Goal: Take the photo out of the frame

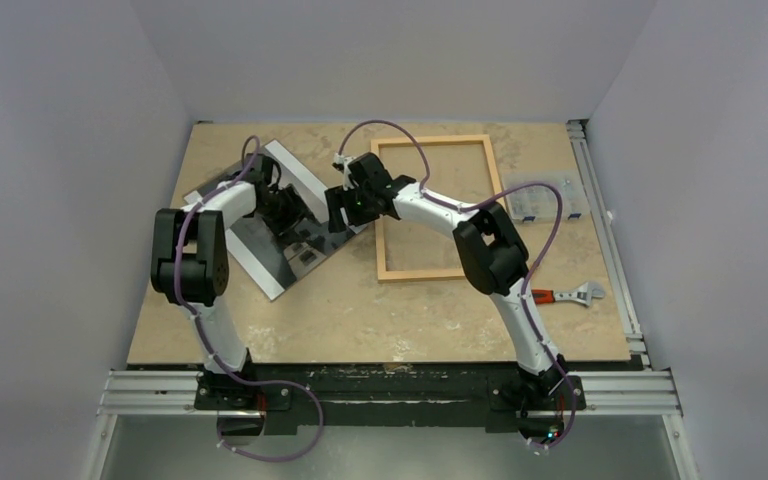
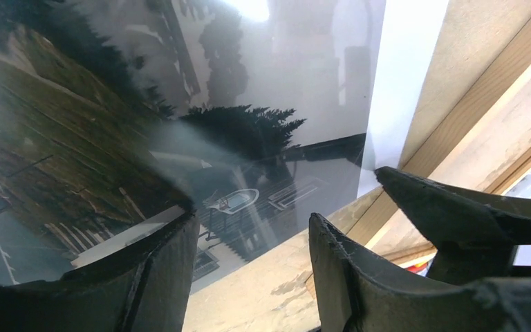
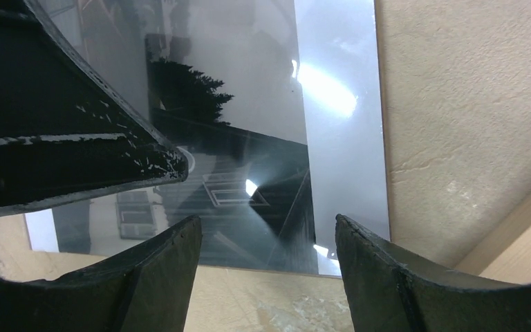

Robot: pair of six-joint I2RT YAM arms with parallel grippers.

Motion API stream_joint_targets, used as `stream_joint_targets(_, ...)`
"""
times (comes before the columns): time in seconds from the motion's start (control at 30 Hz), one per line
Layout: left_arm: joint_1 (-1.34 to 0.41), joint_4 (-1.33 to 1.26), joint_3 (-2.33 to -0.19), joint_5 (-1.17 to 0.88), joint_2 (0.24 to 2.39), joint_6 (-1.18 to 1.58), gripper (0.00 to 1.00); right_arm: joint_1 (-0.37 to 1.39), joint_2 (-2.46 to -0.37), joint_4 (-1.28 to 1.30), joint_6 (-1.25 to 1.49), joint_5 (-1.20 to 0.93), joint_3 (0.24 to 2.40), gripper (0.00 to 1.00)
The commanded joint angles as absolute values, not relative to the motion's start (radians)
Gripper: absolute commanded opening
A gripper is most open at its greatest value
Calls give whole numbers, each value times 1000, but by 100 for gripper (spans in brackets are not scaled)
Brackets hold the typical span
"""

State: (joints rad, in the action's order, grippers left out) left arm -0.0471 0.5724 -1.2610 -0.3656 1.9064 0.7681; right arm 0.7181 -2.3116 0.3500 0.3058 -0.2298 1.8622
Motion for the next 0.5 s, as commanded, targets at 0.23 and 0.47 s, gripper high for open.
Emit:
stream_joint_targets(0.23,-53,503,-1191,-288,1800,803,59,722,-2288,425,236,-52,1905,71)
stream_joint_targets(0.47,-53,488,-1180,-300,1808,811,59,721,-2276,409,240,-77,1881,72)
